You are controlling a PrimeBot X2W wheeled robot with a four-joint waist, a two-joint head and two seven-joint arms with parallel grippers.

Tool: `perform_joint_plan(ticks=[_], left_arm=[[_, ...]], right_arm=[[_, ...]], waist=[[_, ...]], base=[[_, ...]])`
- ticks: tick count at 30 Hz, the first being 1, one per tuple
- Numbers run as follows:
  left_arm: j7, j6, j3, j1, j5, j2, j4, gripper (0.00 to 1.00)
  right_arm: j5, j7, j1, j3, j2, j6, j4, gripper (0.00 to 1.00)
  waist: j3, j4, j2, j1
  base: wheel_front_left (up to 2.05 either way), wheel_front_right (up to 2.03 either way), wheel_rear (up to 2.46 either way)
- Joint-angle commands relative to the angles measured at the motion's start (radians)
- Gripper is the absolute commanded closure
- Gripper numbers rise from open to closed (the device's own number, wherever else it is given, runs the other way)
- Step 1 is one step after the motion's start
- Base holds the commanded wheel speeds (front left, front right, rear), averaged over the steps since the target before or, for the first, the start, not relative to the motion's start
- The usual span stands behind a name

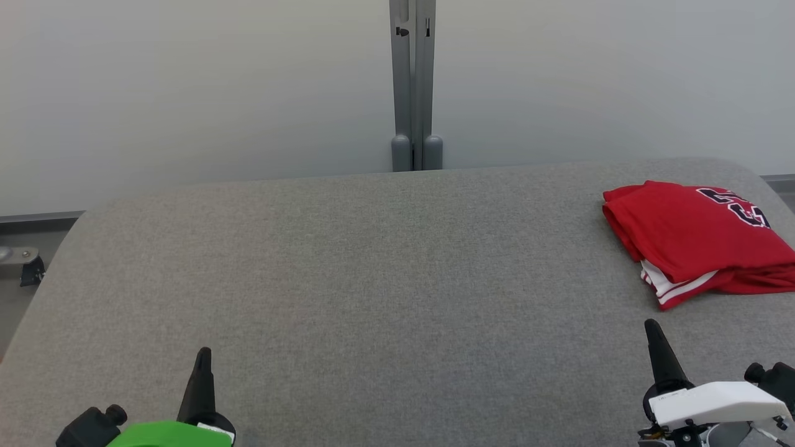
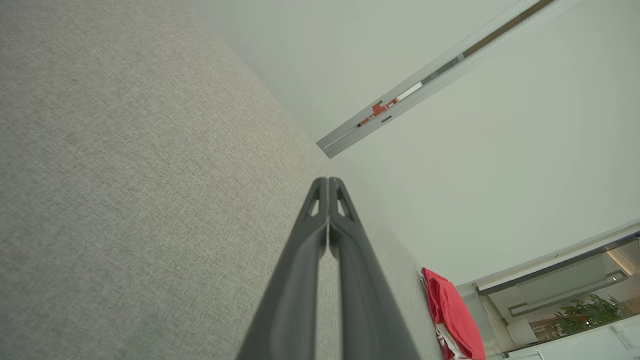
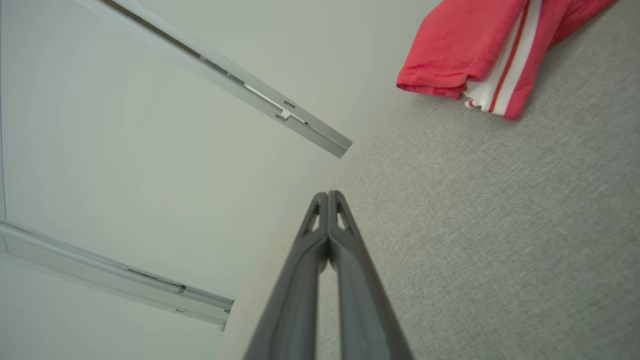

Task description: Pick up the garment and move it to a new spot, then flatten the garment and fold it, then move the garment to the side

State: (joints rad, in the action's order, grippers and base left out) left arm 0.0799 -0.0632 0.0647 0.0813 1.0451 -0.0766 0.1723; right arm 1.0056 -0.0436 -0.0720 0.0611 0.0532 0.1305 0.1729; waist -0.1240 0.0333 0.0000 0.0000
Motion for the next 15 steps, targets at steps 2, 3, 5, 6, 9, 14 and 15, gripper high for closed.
perform_joint_plan(ticks=[2,3,5,6,9,14,15], left_arm=[[-0.010,-0.011,-0.012,-0.038,0.042,-0.008,-0.003,1.00],[-0.012,-0.012,-0.014,-0.041,0.052,-0.008,-0.001,1.00],[-0.018,-0.014,-0.019,-0.048,0.074,-0.008,0.001,1.00],[-0.021,-0.016,-0.021,-0.051,0.085,-0.008,0.003,1.00],[-0.029,-0.019,-0.027,-0.059,0.115,-0.009,0.006,1.00],[-0.042,-0.024,-0.039,-0.074,0.166,-0.009,0.012,1.00],[-0.045,-0.026,-0.042,-0.077,0.177,-0.009,0.014,1.00]], right_arm=[[0.043,0.012,0.033,0.007,0.003,0.000,-0.002,1.00],[0.053,0.015,0.036,0.008,0.003,0.000,-0.001,1.00],[0.075,0.020,0.041,0.009,0.003,0.000,0.001,1.00],[0.087,0.024,0.044,0.010,0.003,0.000,0.003,1.00],[0.116,0.031,0.054,0.013,0.003,0.000,0.007,1.00],[0.167,0.045,0.067,0.018,0.002,0.000,0.014,1.00],[0.178,0.047,0.071,0.019,0.002,0.000,0.015,1.00]], waist=[[0.005,-0.002,0.0000,0.0000],[0.007,-0.002,0.0000,0.0000],[0.010,-0.003,0.0000,0.0000],[0.012,-0.003,0.0000,0.0000],[0.017,-0.005,0.0000,0.0000],[0.026,-0.007,0.0000,0.0000],[0.028,-0.008,0.0000,0.0000]], base=[[0.00,0.00,0.00],[0.00,0.00,0.00],[0.00,0.00,0.00],[0.00,0.00,0.00],[0.00,0.00,0.00],[0.00,0.00,0.00],[0.00,0.00,0.00]])
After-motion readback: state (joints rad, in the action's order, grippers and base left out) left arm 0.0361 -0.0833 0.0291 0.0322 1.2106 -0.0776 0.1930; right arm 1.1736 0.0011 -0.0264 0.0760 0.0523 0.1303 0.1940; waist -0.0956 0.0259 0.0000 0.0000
